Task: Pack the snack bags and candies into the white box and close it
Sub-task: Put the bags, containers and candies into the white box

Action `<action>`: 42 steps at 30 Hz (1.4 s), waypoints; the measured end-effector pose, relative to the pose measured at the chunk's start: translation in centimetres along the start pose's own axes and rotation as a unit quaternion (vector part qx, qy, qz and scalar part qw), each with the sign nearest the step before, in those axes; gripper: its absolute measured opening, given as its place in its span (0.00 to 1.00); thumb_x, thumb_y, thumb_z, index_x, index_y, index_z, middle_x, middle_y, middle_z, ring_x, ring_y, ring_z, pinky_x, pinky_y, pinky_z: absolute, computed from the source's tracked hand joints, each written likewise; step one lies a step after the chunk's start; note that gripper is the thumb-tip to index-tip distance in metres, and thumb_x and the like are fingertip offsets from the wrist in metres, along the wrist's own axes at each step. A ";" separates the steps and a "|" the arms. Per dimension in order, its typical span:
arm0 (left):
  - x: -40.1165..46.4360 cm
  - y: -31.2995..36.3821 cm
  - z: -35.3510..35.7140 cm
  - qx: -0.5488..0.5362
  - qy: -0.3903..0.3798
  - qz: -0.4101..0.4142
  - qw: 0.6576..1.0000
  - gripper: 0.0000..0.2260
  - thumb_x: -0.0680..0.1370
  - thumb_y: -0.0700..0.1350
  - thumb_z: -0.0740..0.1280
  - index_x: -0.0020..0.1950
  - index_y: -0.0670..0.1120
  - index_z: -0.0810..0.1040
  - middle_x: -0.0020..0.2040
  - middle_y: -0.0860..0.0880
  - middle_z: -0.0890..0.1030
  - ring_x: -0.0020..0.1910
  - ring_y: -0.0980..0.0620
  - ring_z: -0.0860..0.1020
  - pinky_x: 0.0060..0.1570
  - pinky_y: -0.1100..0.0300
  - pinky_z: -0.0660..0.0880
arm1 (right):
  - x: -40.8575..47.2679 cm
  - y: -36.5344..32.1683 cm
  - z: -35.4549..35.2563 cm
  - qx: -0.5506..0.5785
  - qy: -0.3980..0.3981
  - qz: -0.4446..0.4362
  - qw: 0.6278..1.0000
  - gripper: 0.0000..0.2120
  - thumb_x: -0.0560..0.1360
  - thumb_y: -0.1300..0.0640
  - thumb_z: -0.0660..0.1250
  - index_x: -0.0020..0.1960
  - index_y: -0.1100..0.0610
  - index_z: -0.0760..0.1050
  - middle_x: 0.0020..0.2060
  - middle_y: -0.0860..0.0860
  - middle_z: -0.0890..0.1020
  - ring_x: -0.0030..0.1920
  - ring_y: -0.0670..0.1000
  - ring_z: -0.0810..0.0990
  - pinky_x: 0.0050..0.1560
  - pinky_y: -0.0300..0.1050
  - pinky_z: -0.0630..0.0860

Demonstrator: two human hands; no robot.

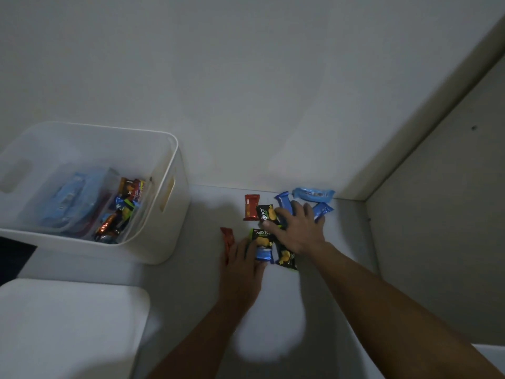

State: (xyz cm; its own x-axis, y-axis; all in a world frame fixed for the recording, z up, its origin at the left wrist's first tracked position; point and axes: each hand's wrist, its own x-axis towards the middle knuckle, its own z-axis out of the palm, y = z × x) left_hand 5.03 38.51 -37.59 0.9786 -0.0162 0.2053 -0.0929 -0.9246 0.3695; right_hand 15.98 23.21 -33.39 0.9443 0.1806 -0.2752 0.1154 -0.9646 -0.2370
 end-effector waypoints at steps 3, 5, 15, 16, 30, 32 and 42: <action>0.0 -1.7 0.3 -0.012 0.034 0.006 0.999 0.15 0.75 0.51 0.61 0.56 0.45 0.77 0.53 0.45 0.81 0.54 0.45 0.75 0.52 0.53 0.66 | -1.3 0.8 0.0 -0.007 0.009 -0.047 0.999 0.42 0.67 0.21 0.41 0.73 0.43 0.60 0.76 0.52 0.59 0.76 0.59 0.52 0.71 0.71 0.48; -0.1 -2.3 0.3 -0.019 0.041 0.005 0.999 0.12 0.75 0.50 0.61 0.53 0.45 0.76 0.48 0.46 0.80 0.50 0.46 0.75 0.48 0.55 0.66 | -2.7 1.4 0.4 -0.022 0.009 -0.076 0.997 0.44 0.67 0.20 0.44 0.73 0.45 0.60 0.75 0.52 0.60 0.76 0.57 0.54 0.73 0.68 0.50; 0.0 -1.7 -1.4 -0.078 0.045 0.018 0.996 0.12 0.71 0.51 0.65 0.42 0.43 0.81 0.35 0.48 0.79 0.33 0.52 0.76 0.31 0.65 0.72 | -6.8 1.0 4.0 0.030 0.154 -0.070 0.985 0.18 0.74 0.48 0.66 0.61 0.54 0.73 0.52 0.56 0.76 0.52 0.56 0.73 0.46 0.48 0.75; 0.1 -1.5 -1.8 -0.077 0.036 0.016 0.996 0.11 0.70 0.51 0.67 0.40 0.43 0.80 0.34 0.48 0.79 0.30 0.52 0.77 0.29 0.65 0.72 | -6.9 0.8 3.8 0.049 0.147 -0.069 0.986 0.18 0.74 0.51 0.67 0.62 0.55 0.73 0.52 0.56 0.76 0.52 0.56 0.73 0.45 0.48 0.75; 4.3 -1.1 -16.1 -0.207 0.123 -0.011 0.970 0.08 0.72 0.46 0.73 0.41 0.44 0.76 0.37 0.48 0.76 0.33 0.49 0.74 0.33 0.56 0.71 | -7.0 -7.1 -10.2 0.260 0.174 -0.117 0.942 0.14 0.66 0.59 0.74 0.43 0.49 0.70 0.39 0.53 0.77 0.37 0.51 0.74 0.39 0.44 0.72; 5.4 -1.9 -19.0 -0.206 0.135 -0.024 0.969 0.08 0.72 0.46 0.73 0.42 0.43 0.77 0.38 0.47 0.77 0.35 0.48 0.75 0.36 0.55 0.71 | -6.9 -9.6 -12.6 0.269 0.188 -0.136 0.935 0.15 0.67 0.59 0.75 0.44 0.49 0.70 0.38 0.52 0.77 0.37 0.51 0.73 0.39 0.40 0.70; 6.8 -10.1 -30.1 -0.326 0.157 -0.157 0.919 0.09 0.73 0.46 0.73 0.40 0.43 0.78 0.31 0.50 0.76 0.27 0.58 0.72 0.27 0.69 0.69 | -6.4 -24.1 -17.8 0.312 0.165 -0.206 0.913 0.12 0.69 0.57 0.75 0.48 0.55 0.75 0.43 0.51 0.80 0.43 0.51 0.78 0.42 0.38 0.72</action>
State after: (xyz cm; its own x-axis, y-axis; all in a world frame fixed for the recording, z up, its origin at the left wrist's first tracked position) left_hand 7.10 59.15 -12.67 0.8842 0.4172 0.2100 -0.0062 -0.4389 0.8985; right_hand 12.67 41.92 -9.37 0.9139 0.3360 0.2278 0.3801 -0.5117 -0.7705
